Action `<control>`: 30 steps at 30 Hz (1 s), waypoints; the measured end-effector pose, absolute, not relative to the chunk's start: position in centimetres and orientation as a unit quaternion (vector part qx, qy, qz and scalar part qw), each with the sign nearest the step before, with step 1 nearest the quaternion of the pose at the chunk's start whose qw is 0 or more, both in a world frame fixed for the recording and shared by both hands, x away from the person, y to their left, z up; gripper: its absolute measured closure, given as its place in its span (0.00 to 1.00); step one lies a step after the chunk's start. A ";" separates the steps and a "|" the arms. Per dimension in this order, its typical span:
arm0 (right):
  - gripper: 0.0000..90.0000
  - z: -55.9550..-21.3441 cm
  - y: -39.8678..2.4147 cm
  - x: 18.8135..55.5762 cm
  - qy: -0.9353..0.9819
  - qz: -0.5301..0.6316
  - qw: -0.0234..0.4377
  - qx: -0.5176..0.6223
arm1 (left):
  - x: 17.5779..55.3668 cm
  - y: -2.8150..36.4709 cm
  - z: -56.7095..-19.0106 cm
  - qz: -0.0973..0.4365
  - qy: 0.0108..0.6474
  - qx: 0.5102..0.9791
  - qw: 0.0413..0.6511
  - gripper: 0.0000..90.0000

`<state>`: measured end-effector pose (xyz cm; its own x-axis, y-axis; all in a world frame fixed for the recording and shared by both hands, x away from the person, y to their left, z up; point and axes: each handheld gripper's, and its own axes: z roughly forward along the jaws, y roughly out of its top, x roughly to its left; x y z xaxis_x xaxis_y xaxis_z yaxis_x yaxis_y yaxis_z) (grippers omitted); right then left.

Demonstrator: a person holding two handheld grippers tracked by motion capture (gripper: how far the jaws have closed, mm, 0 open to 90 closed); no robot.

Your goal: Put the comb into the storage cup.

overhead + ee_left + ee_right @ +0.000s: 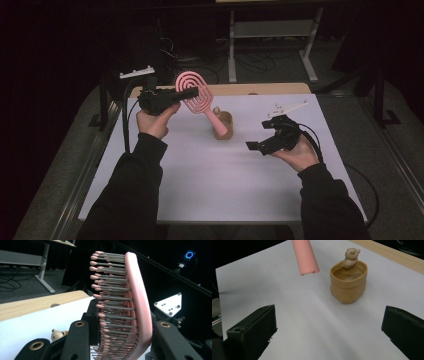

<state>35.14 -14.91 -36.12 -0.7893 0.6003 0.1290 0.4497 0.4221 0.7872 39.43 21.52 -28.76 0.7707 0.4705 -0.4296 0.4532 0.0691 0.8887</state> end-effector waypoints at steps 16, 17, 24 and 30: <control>0.00 -37.4 -17.7 33.8 0.823 0.460 0.083 0.323 | 40.9 21.2 -26.9 0.027 0.325 0.694 0.642 0.69; 0.00 -37.5 -17.8 33.7 0.822 0.461 0.084 0.324 | 41.0 21.2 -26.8 0.028 0.324 0.695 0.641 0.69; 0.00 -38.4 -19.0 33.1 0.812 0.468 0.088 0.336 | 41.2 20.7 -26.4 0.029 0.310 0.699 0.644 0.69; 0.00 -39.3 -19.8 32.1 0.805 0.478 0.094 0.340 | 41.6 20.1 -26.1 0.048 0.303 0.712 0.632 0.69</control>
<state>32.13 -19.77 -39.30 -0.7511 0.6368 0.1741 0.4579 0.3125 0.8323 41.61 20.11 -26.05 0.8116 0.4921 -0.3148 0.3713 -0.0185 0.9283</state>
